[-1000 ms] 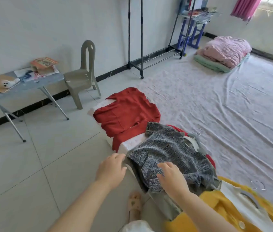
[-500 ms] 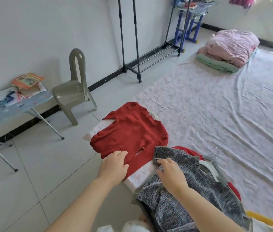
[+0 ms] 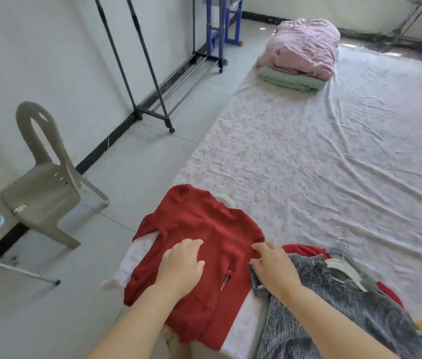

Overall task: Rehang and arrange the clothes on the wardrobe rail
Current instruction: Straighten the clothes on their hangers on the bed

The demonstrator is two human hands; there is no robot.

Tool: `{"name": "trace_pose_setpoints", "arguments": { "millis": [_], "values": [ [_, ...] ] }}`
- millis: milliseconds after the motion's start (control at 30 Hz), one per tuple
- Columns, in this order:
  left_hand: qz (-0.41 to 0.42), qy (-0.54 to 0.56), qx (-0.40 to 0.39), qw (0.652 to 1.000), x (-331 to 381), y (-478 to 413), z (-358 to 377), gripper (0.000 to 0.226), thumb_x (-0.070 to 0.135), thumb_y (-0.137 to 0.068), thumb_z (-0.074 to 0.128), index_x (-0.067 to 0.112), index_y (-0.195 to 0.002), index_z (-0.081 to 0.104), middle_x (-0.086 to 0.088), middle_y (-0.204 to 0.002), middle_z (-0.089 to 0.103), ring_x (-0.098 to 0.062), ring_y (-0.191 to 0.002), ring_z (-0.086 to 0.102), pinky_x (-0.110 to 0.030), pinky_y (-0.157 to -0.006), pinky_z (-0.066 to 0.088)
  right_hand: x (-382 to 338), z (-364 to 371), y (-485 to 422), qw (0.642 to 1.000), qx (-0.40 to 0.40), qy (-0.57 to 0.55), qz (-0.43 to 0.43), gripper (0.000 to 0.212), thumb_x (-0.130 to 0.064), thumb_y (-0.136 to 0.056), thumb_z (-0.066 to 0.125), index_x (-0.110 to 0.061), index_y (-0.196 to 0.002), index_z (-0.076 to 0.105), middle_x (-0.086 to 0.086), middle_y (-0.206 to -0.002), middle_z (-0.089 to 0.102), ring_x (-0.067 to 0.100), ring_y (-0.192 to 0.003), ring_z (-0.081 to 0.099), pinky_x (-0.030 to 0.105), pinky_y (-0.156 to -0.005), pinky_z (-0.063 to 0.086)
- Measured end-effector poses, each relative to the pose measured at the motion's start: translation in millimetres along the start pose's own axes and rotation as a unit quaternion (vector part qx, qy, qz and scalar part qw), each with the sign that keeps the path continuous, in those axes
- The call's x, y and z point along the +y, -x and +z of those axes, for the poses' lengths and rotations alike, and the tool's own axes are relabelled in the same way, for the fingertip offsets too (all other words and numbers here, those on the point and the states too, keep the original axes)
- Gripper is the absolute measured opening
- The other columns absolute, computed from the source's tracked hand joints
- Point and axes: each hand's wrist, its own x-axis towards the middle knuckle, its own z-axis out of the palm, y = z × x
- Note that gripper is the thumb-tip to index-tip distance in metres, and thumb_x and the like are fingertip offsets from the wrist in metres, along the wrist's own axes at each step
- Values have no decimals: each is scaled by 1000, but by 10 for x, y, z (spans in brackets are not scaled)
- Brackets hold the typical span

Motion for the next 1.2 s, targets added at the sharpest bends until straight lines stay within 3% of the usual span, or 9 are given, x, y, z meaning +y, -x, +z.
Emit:
{"name": "trace_pose_setpoints", "arguments": {
  "millis": [233, 433, 533, 633, 833, 933, 1000, 1100, 1200],
  "values": [
    [50, -14, -33, 998, -680, -936, -193, 49, 32, -92, 46, 23, -138, 34, 4, -137, 42, -18, -124, 42, -30, -101, 33, -355, 365, -839, 997, -10, -13, 81, 40, -27, -94, 49, -20, -132, 45, 1, -132, 47, 21, -121, 43, 33, -101, 37],
    [77, -11, -34, 996, -964, -1549, 135, 48, 29, -90, 52, 19, -135, 41, 1, -129, 49, -21, -118, 49, -34, -99, 36, -303, 666, -1712, 988, 21, -76, 133, 44, -26, -92, 51, -17, -134, 43, 2, -132, 47, 19, -123, 44, 31, -101, 37],
    [102, 8, -3, 995, -1105, -1742, 459, 48, 28, -69, 73, 17, -114, 61, 3, -104, 64, -17, -91, 65, -36, -77, 52, -179, 840, -2223, 987, 11, -65, 149, 47, -27, -93, 50, -16, -137, 39, 4, -133, 47, 22, -123, 44, 35, -101, 39],
    [111, 9, -9, 994, -1193, -1845, 736, 54, 40, -49, 81, 26, -99, 65, 14, -88, 65, -1, -77, 65, -22, -63, 53, -65, 1032, -2672, 988, 1, -23, 150, 43, -28, -94, 47, -14, -134, 38, 6, -130, 49, 24, -118, 46, 37, -98, 39],
    [103, 18, -19, 994, -1320, -1954, 1099, 63, 40, -44, 85, 26, -102, 65, 16, -92, 65, 0, -84, 65, -20, -69, 52, 15, 1360, -3187, 986, 62, -18, 153, 55, -27, -94, 45, -14, -144, 24, 6, -132, 48, 26, -118, 48, 39, -97, 38],
    [86, 51, -50, 994, -1272, -1975, 1071, 53, 35, -82, 62, 27, -131, 45, 16, -124, 49, -3, -118, 48, -25, -100, 35, 41, 1464, -3236, 982, 80, -45, 166, 56, -22, -92, 49, -13, -143, 25, 9, -127, 51, 28, -115, 48, 40, -94, 39],
    [89, 72, -12, 993, -1259, -1978, 1071, 50, 35, -93, 43, 30, -141, 27, 19, -137, 34, 0, -130, 30, -19, -107, 18, 55, 1462, -3203, 976, 94, -79, 178, 54, -18, -91, 53, -12, -140, 31, 10, -125, 51, 27, -114, 47, 36, -93, 38],
    [66, 72, 2, 995, -1188, -1961, 977, 49, 34, -94, 42, 30, -141, 27, 19, -138, 33, 0, -131, 27, -18, -107, 17, 9, 1335, -3061, 957, 127, -172, 197, 37, -11, -89, 58, -9, -124, 49, 9, -118, 54, 24, -108, 50, 26, -83, 35],
    [87, 67, 34, 993, -1044, -1949, 795, 46, 28, -88, 52, 26, -134, 43, 15, -129, 46, -6, -123, 44, -24, -102, 31, -112, 1172, -2752, 957, 164, -189, 144, 14, -9, -83, 64, -7, -96, 61, 6, -95, 56, 21, -88, 50, 22, -69, 28]
  ]
}}
